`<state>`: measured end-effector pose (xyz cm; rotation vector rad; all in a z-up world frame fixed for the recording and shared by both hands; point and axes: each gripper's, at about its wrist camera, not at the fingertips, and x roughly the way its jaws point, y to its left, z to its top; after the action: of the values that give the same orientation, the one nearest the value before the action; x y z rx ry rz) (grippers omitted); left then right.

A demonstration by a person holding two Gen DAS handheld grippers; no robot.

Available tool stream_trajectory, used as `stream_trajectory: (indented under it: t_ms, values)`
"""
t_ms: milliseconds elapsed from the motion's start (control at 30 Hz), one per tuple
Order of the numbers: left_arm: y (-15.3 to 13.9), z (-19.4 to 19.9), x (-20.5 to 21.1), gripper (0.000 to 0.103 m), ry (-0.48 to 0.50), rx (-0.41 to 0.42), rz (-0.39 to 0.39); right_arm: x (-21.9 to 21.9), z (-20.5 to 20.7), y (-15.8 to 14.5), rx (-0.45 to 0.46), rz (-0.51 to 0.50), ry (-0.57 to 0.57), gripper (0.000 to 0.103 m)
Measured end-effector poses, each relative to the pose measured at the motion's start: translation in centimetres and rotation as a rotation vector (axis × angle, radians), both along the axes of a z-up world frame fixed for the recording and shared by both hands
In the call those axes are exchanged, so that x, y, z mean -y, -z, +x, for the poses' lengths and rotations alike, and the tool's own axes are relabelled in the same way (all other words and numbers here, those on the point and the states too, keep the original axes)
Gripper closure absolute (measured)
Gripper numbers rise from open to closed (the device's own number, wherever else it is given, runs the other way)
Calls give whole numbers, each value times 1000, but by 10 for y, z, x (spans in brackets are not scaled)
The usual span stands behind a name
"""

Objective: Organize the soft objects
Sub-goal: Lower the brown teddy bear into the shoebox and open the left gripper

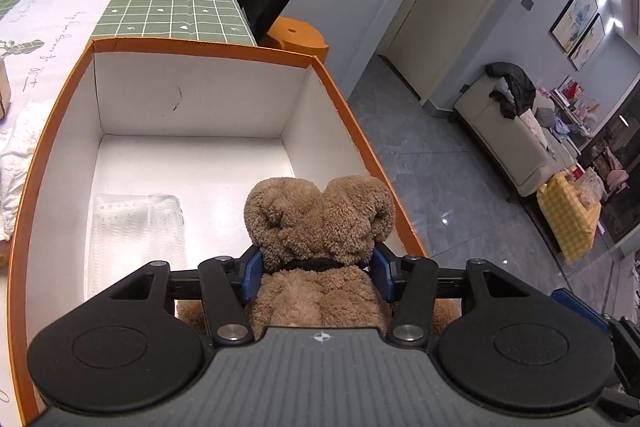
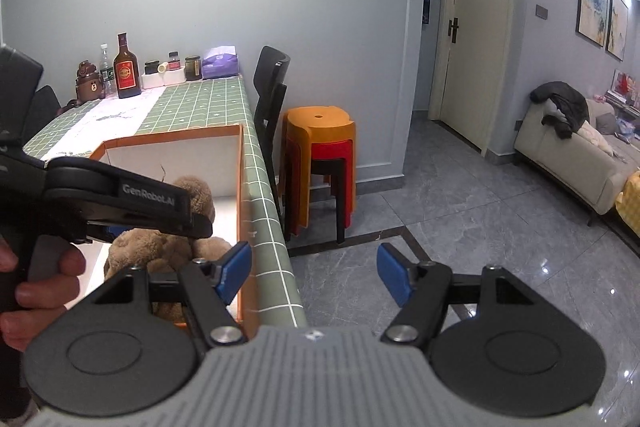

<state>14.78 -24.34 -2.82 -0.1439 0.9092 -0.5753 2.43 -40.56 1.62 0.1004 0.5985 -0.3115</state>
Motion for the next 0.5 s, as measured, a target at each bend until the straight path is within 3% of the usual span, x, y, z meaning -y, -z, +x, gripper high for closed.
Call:
stream_trajectory:
  t_ms: [33,100,167,300,500]
  values:
    - [1,-2,3,36,-7,10,11,0,1,0,-4,-1,0,34]
    - [3,-3,6,19,-7,32,38,-1,3,1,-13,-6,3,34]
    - [2,-8,5,11,-8,59,13,-2,4,1,-13,-7,-1,34]
    - [-6,-12,-7,5,-21,60,-93,-4,4,2,-11,-1,-7,34]
    - [-24,-14,-32,5,-47,96,-113,-3,2,-2,7,8,-26,34]
